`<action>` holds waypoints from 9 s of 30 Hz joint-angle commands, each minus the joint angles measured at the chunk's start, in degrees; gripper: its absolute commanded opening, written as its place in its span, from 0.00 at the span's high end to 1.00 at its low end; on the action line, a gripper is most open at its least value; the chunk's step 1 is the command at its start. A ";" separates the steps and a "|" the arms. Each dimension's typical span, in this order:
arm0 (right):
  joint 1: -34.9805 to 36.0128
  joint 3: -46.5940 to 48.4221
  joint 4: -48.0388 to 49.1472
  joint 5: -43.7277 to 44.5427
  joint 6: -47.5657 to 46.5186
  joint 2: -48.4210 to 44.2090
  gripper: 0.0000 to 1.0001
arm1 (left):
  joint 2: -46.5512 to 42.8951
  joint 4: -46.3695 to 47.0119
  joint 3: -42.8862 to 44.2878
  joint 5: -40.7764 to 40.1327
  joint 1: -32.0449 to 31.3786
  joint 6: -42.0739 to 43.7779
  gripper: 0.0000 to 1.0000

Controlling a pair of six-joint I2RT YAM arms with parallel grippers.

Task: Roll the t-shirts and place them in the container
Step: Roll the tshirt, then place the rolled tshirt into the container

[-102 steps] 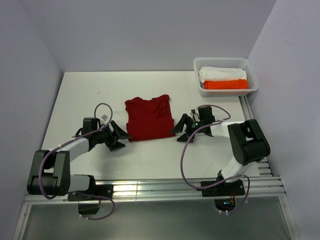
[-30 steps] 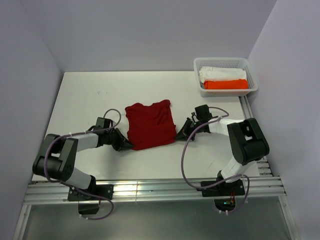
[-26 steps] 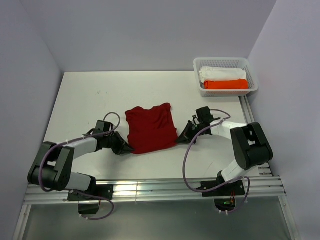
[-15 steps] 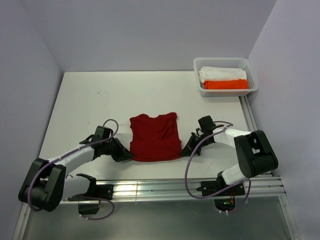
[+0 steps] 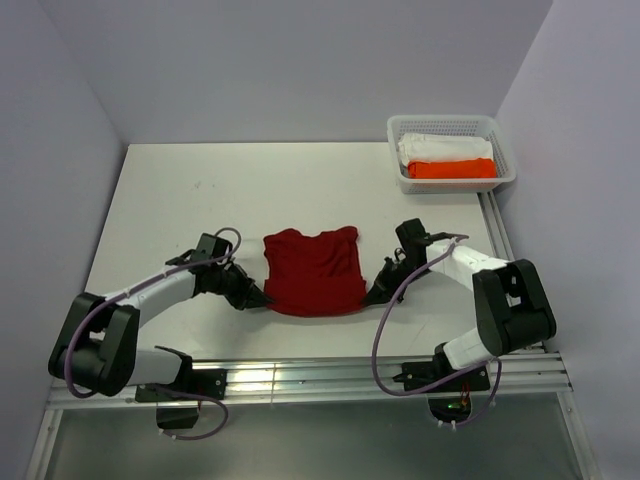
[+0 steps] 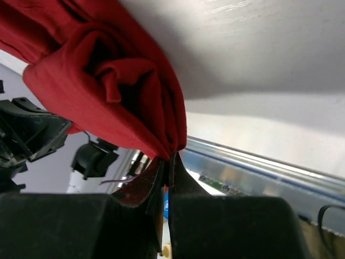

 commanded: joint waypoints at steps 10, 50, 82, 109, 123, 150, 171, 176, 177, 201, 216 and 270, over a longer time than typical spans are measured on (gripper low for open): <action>-2.87 17.04 -18.48 1.76 4.72 10.33 1.00 | 9.59 -3.90 12.76 5.42 2.72 -3.14 1.00; -7.53 38.93 -27.18 -1.05 21.76 23.61 1.00 | 22.51 -0.49 27.72 9.65 10.81 -16.57 1.00; -9.91 44.91 -11.19 3.08 48.85 35.65 1.00 | 46.50 5.68 46.07 6.66 14.15 -25.64 1.00; -10.70 42.98 0.15 8.88 42.17 33.81 0.31 | 48.44 14.90 47.49 5.34 12.74 -26.34 0.26; -14.30 32.01 9.44 14.17 25.32 15.37 0.18 | 39.94 13.85 51.18 6.04 13.79 -15.46 0.08; 6.00 33.49 34.50 5.81 11.40 25.89 1.00 | 34.72 16.49 44.04 9.73 7.29 15.32 0.63; 2.92 40.60 41.72 9.41 16.76 42.51 1.00 | 54.67 16.93 53.98 8.42 7.38 15.06 0.69; 2.22 43.24 38.83 11.60 15.10 44.26 1.00 | 56.88 15.78 55.66 8.33 7.38 15.14 0.69; 2.13 43.76 37.95 12.04 14.57 44.53 1.00 | 57.14 15.61 55.83 8.15 7.38 15.23 0.69; 10.05 17.84 23.97 17.58 0.78 20.90 0.99 | 26.30 -1.09 26.66 -2.74 -0.09 21.82 0.68; -0.67 12.06 13.42 9.42 -12.77 -6.15 0.00 | 13.64 -8.83 27.63 -2.40 4.83 27.53 0.16; 2.13 -4.22 34.60 12.22 -11.81 5.16 0.57 | 27.95 27.64 6.18 -7.67 1.41 28.33 0.50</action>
